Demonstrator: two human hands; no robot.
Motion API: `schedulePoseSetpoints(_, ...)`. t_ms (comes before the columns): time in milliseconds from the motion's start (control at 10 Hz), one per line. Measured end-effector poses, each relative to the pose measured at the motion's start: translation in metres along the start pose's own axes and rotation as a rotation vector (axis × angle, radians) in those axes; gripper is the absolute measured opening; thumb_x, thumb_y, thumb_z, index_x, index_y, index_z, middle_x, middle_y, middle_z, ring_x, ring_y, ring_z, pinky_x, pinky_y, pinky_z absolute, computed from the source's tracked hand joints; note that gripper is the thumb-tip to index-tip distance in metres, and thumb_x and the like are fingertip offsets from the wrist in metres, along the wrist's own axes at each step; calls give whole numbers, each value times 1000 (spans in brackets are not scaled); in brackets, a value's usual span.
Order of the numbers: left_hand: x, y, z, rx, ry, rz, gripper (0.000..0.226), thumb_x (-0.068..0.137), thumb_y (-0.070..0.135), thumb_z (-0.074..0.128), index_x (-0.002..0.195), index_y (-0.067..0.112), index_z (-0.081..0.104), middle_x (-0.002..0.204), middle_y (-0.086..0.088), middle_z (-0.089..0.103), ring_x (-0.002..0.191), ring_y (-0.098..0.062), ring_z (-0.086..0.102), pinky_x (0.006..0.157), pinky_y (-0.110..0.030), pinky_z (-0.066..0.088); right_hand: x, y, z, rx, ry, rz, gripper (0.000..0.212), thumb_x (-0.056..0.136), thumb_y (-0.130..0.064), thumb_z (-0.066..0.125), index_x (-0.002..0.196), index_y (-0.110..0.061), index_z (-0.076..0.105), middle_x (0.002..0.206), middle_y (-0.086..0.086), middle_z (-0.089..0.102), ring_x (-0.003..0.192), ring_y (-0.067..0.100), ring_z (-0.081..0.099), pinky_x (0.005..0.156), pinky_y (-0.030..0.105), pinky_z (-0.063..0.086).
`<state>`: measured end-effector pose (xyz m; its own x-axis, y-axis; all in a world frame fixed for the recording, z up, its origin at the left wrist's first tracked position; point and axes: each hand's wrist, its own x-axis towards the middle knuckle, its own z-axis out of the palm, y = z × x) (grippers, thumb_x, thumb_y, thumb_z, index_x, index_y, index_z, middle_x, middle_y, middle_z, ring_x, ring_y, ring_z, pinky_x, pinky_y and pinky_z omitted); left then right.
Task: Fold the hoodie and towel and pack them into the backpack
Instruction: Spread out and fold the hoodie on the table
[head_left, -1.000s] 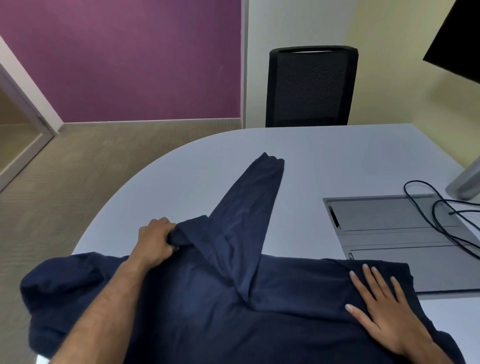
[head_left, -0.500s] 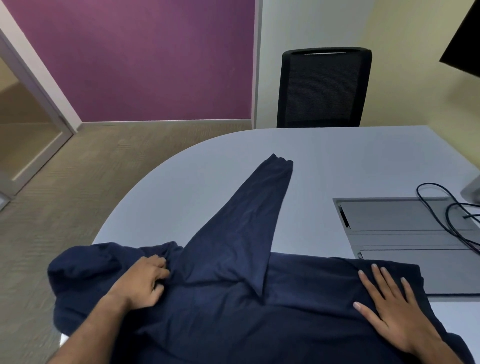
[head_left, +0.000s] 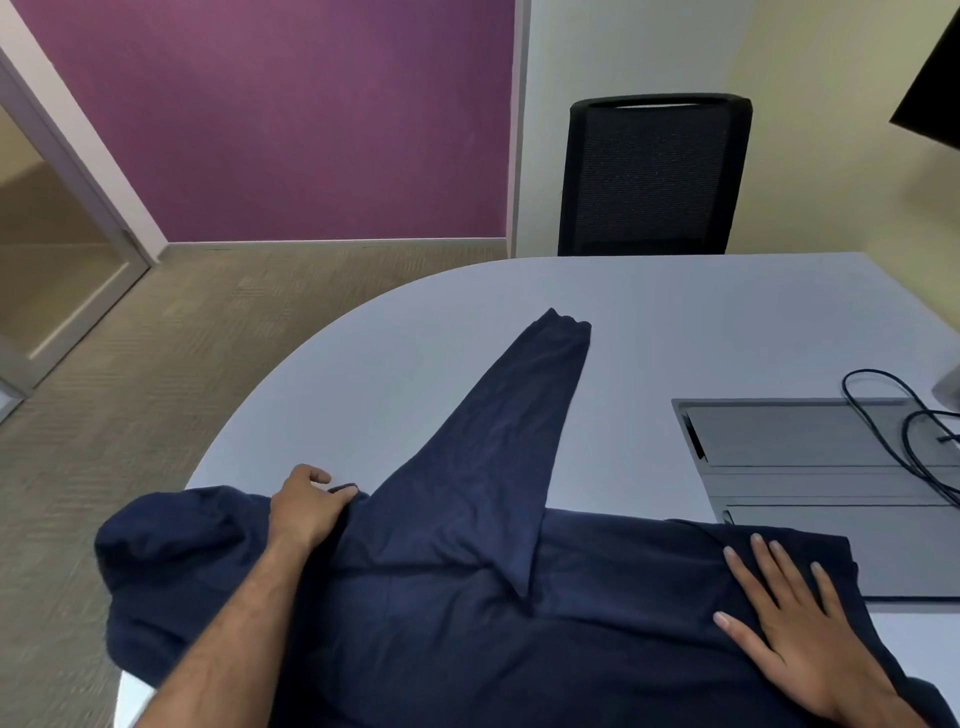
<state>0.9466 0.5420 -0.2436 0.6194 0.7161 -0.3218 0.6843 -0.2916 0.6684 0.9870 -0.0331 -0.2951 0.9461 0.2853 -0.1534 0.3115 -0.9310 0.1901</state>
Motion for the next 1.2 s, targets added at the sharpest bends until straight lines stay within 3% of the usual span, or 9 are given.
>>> schedulePoseSetpoints(100,3,-3,2,-46,-51,-53,41,80,22,79,113,20,55,92,1,70,101,-24,63,89,-34,49,0,0,0,3,-1,2,76,95,-70,19,154,-24,27,159,11,30,150,22,10,118,47,4)
schedulePoseSetpoints(400,-4,-15,-23,-216,330,-146,18,84,7,65,97,18,64,102,-10,69,87,-32,64,79,-40,54,-1,-1,-1,12,-15,14,76,94,-71,19,155,-26,24,160,10,29,150,20,7,118,47,4)
schedulePoseSetpoints(500,-11,-14,-20,-137,291,-115,20,85,6,58,99,18,65,101,-6,69,90,-29,59,79,-38,50,-1,-2,-3,25,-25,18,76,94,-71,19,155,-26,24,160,10,29,150,20,7,118,47,3)
schedulePoseSetpoints(600,-19,-10,-15,-14,121,15,32,90,11,57,119,22,63,94,0,66,90,-23,58,82,-35,45,-1,-3,-4,26,-36,23,76,94,-71,19,155,-26,26,159,11,30,150,20,8,118,46,3)
schedulePoseSetpoints(700,-19,-7,-16,-86,-6,27,43,94,16,60,134,28,56,93,1,62,95,-22,58,90,-33,44,0,-3,-5,28,-30,23,76,94,-71,19,155,-26,26,159,10,30,150,21,8,118,46,3)
schedulePoseSetpoints(800,-14,-10,-18,-181,-145,51,45,94,8,63,130,35,60,105,2,66,110,-20,61,103,-30,42,0,-4,-7,30,-38,17,76,94,-71,19,154,-25,26,159,10,30,150,21,10,118,47,4)
schedulePoseSetpoints(900,-12,-14,-14,-124,-136,99,36,94,-2,59,115,25,72,116,1,70,121,-21,60,110,-31,41,-1,-3,-6,34,-42,7,76,95,-71,19,154,-24,27,159,10,29,150,22,11,118,48,5)
schedulePoseSetpoints(1000,-20,-17,-6,8,-48,157,29,94,14,67,123,10,70,127,-5,68,126,-24,57,112,-33,38,-1,-1,-7,26,-44,3,77,94,-72,19,155,-25,25,161,10,27,151,21,9,118,48,4)
schedulePoseSetpoints(1200,-23,-36,-17,233,-286,270,105,68,52,87,155,22,36,148,0,40,139,-22,39,115,-39,34,-2,-1,-8,29,-65,7,77,94,-72,19,155,-25,24,160,10,28,151,21,7,118,48,4)
